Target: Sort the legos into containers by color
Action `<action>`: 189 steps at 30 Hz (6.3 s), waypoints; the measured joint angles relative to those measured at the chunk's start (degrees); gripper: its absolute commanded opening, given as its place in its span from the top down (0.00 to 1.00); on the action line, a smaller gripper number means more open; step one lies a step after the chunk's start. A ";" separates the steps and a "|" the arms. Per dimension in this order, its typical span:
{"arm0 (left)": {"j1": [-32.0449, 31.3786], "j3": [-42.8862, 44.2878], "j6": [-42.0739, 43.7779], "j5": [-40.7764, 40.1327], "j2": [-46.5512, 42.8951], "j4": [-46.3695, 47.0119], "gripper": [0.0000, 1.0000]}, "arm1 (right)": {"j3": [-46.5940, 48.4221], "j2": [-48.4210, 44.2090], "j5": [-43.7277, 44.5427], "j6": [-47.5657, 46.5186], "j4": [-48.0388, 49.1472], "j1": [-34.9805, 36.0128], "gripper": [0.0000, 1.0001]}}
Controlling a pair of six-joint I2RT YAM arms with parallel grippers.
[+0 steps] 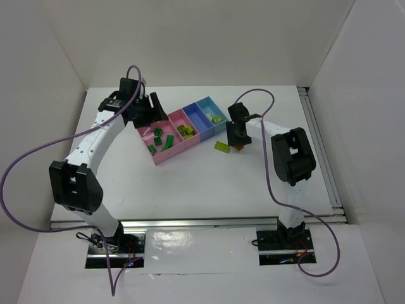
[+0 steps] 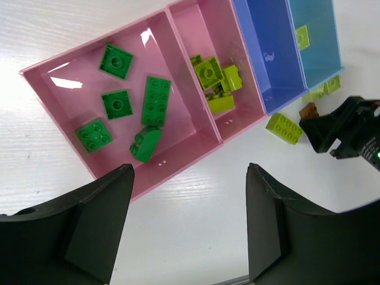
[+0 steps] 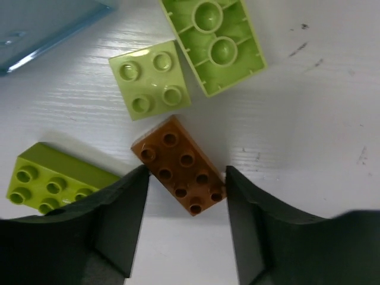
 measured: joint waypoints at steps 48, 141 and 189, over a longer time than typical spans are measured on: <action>-14.62 2.58 -1.11 -13.33 4.92 -9.92 0.18 | 1.95 -9.88 1.18 4.85 5.86 8.46 0.47; -31.28 14.99 -14.53 -14.97 25.99 -16.68 0.67 | 9.90 7.43 -4.00 7.32 6.14 -6.51 0.72; -10.84 27.82 -7.37 -11.43 22.16 -15.82 0.19 | 22.97 5.22 -8.87 5.88 4.42 0.66 0.74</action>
